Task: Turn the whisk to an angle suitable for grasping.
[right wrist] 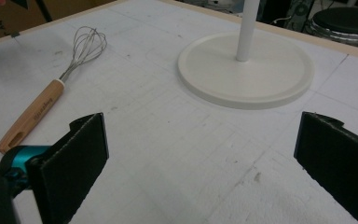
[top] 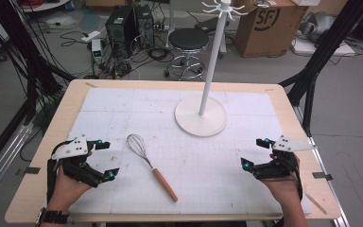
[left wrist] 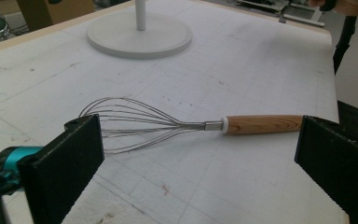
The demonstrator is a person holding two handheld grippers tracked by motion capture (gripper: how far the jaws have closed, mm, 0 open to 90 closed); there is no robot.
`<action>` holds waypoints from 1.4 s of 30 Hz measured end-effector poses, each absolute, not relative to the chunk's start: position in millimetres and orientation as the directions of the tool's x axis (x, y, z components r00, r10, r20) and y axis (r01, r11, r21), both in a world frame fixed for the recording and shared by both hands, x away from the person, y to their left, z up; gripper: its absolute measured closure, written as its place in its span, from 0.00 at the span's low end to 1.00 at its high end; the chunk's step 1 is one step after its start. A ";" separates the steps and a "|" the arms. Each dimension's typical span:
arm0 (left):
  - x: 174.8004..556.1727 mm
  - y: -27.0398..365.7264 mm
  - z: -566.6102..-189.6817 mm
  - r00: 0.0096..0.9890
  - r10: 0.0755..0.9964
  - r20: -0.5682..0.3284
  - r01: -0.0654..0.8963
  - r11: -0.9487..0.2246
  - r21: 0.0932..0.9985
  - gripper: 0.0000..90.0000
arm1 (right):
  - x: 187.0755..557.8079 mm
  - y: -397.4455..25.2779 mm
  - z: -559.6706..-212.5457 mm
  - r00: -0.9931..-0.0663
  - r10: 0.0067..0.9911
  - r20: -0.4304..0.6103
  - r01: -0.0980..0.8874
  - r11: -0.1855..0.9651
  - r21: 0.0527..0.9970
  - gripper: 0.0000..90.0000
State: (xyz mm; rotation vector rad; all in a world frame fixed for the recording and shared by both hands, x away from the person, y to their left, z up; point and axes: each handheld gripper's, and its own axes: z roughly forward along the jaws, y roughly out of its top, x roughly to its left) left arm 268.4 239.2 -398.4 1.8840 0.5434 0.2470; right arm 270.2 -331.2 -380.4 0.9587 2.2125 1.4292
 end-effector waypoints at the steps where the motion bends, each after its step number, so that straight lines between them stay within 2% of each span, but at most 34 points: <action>1: 268.8 238.4 -399.4 0.872 0.481 -0.089 0.254 -0.289 0.923 0.02 | 270.7 -331.8 -381.4 -0.716 0.694 0.079 0.358 0.267 0.895 0.02; 22: 269.6 240.4 -409.2 0.864 0.496 -0.091 0.283 -0.326 0.902 0.02 | 269.4 -333.9 -384.3 -0.695 0.715 0.073 0.376 0.275 0.885 0.02; 30: 271.4 221.7 -405.1 0.884 0.463 -0.060 0.258 -0.378 0.889 0.02 | 270.7 -338.4 -387.1 -0.691 0.718 0.082 0.380 0.265 0.886 0.02; 34: 278.8 213.0 -406.0 0.883 0.465 -0.055 0.275 -0.420 0.865 0.02 | 272.0 -336.3 -385.0 -0.696 0.713 0.084 0.374 0.261 0.890 0.02; 42: 290.7 180.4 -386.2 0.918 0.397 -0.018 0.241 -0.520 0.819 0.02 | 271.6 -331.7 -385.1 -0.707 0.703 0.080 0.370 0.271 0.888 0.02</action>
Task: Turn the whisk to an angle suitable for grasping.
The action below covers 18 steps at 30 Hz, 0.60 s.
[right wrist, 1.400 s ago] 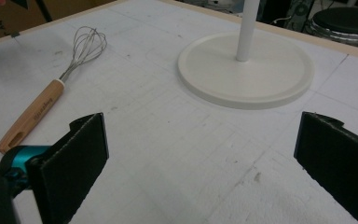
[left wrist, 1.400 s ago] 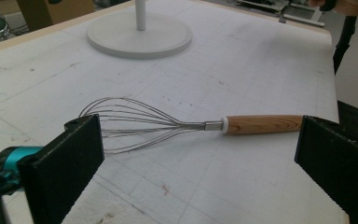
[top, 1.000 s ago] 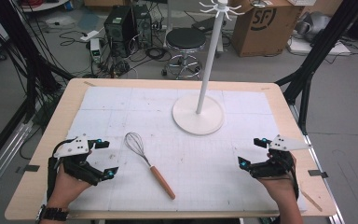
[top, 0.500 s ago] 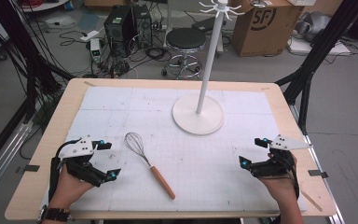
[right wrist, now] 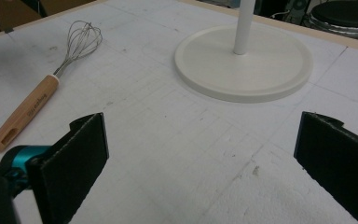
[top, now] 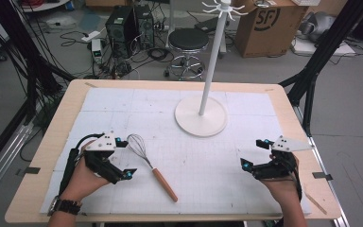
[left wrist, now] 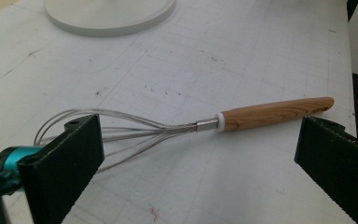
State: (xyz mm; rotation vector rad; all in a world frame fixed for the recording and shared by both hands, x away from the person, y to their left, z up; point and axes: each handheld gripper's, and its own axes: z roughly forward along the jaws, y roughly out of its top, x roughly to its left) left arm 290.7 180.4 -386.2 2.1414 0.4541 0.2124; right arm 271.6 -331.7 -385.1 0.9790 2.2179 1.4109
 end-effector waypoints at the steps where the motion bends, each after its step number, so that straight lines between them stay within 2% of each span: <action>1: 292.2 175.6 -384.5 0.924 0.383 -0.010 0.232 -0.539 0.810 0.02 | 271.2 -332.0 -384.8 -0.705 0.704 0.085 0.374 0.268 0.888 0.02; 13: 305.9 126.1 -377.3 0.966 0.249 0.061 0.151 -0.743 0.652 0.02 | 273.2 -336.1 -387.6 -0.699 0.709 0.090 0.382 0.264 0.886 0.02; 18: 311.3 115.0 -379.8 0.974 0.218 0.055 0.141 -0.785 0.603 0.02 | 274.1 -335.4 -389.0 -0.699 0.710 0.086 0.381 0.268 0.885 0.02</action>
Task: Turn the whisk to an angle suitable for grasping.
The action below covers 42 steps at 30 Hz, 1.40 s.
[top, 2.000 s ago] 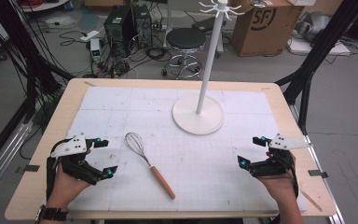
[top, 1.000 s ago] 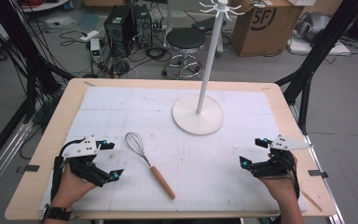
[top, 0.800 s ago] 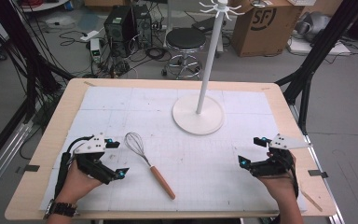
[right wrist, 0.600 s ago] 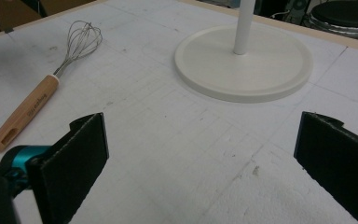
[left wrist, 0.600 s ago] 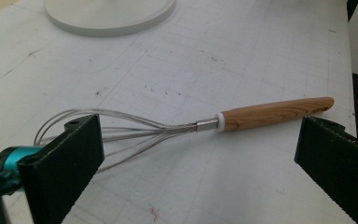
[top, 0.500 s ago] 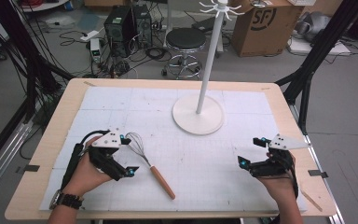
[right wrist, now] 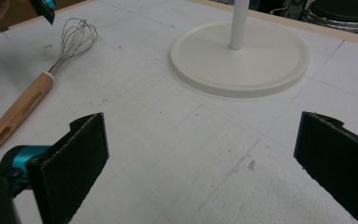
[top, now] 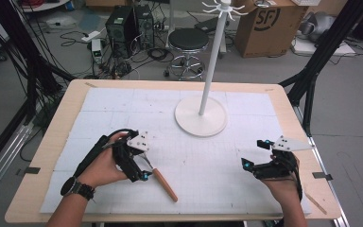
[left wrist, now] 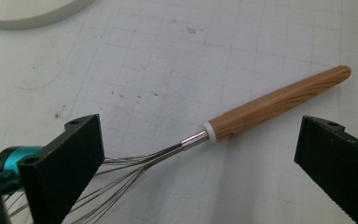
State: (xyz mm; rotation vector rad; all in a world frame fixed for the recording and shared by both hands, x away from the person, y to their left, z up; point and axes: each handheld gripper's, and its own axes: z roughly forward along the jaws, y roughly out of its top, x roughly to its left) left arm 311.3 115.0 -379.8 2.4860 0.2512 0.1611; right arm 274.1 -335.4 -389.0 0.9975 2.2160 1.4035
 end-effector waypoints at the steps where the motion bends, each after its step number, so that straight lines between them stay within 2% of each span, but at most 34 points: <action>1: 311.9 112.9 -380.3 0.977 0.208 0.054 0.135 -0.793 0.594 0.02 | 273.8 -335.0 -389.0 -0.699 0.709 0.090 0.386 0.268 0.882 0.02; 3: 312.8 108.9 -381.7 0.981 0.187 0.049 0.124 -0.806 0.579 0.02 | 274.2 -335.0 -389.3 -0.705 0.702 0.098 0.385 0.262 0.885 0.02; 6: 314.8 105.3 -383.0 0.990 0.139 0.020 0.104 -0.824 0.558 0.10 | 274.3 -335.1 -390.2 -0.707 0.698 0.115 0.391 0.251 0.886 0.02; 8: 315.5 103.4 -384.5 0.992 0.122 0.012 0.095 -0.830 0.550 0.11 | 275.1 -334.5 -391.4 -0.709 0.696 0.115 0.393 0.254 0.884 0.02; 10: 314.1 96.0 -385.3 0.995 0.091 0.049 0.058 -0.883 0.466 0.12 | 275.9 -333.9 -392.2 -0.709 0.696 0.114 0.394 0.258 0.882 0.02; 13: 312.4 88.2 -384.2 0.996 0.055 0.066 0.021 -0.900 0.436 0.13 | 276.5 -332.8 -393.1 -0.708 0.697 0.115 0.398 0.260 0.880 0.02; 17: 311.4 73.5 -387.3 0.997 0.009 0.071 -0.020 -0.919 0.394 0.19 | 276.6 -331.0 -393.6 -0.711 0.695 0.111 0.397 0.267 0.878 0.02; 19: 311.2 67.0 -391.5 0.998 -0.019 0.062 -0.041 -0.924 0.380 0.29 | 276.4 -330.7 -393.6 -0.711 0.694 0.109 0.398 0.269 0.877 0.02; 23: 311.5 58.6 -399.9 0.997 -0.057 0.055 -0.072 -0.941 0.331 0.37 | 275.9 -331.5 -393.4 -0.713 0.692 0.110 0.394 0.266 0.880 0.02; 26: 311.3 56.9 -403.5 0.996 -0.072 0.046 -0.083 -0.948 0.306 0.41 | 275.5 -332.1 -393.2 -0.712 0.693 0.113 0.398 0.265 0.879 0.02; 27: 311.1 56.3 -405.4 0.996 -0.075 0.044 -0.085 -0.951 0.298 0.47 | 275.7 -332.3 -393.5 -0.712 0.693 0.113 0.396 0.263 0.880 0.02; 32: 311.1 53.9 -411.7 0.995 -0.094 0.029 -0.098 -0.960 0.263 0.55 | 276.1 -332.5 -394.1 -0.711 0.694 0.109 0.393 0.264 0.881 0.02; 42: 307.8 54.8 -410.6 0.994 -0.102 0.030 -0.106 -0.959 0.264 0.64 | 276.1 -331.7 -394.8 -0.710 0.696 0.111 0.399 0.267 0.877 0.02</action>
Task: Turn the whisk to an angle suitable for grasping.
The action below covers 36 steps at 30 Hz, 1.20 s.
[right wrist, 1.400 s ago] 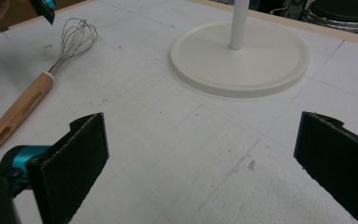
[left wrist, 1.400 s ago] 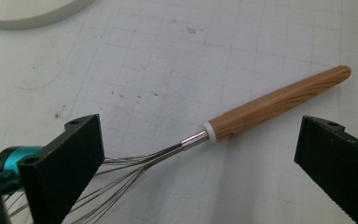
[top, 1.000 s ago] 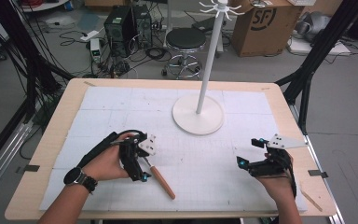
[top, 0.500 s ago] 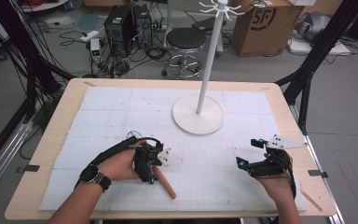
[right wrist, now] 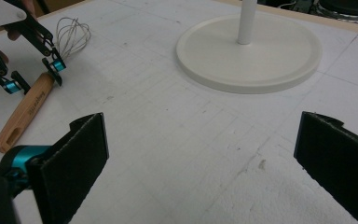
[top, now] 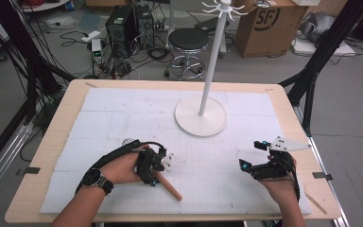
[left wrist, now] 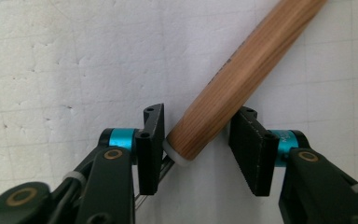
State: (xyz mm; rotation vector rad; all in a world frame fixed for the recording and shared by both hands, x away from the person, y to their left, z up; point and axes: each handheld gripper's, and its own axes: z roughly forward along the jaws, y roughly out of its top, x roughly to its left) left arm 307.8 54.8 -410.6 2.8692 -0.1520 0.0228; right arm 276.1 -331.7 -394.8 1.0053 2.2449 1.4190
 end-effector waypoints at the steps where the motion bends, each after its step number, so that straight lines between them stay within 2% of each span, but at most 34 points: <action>1: 307.2 55.1 -410.5 0.994 -0.100 0.031 -0.105 -0.958 0.266 0.65 | 276.4 -332.2 -394.8 -0.710 0.696 0.107 0.393 0.267 0.880 0.02; 5: 306.5 56.0 -410.4 0.994 -0.103 0.026 -0.106 -0.958 0.268 0.68 | 275.9 -332.0 -394.8 -0.709 0.696 0.110 0.397 0.265 0.879 0.02; 26: 306.3 56.3 -410.3 0.995 -0.096 0.019 -0.098 -0.958 0.270 0.71 | 274.8 -334.1 -393.6 -0.703 0.704 0.097 0.388 0.266 0.883 0.02; 36: 304.9 59.2 -408.6 0.996 -0.087 0.025 -0.090 -0.964 0.250 0.82 | 274.4 -333.4 -393.7 -0.703 0.705 0.094 0.388 0.269 0.881 0.02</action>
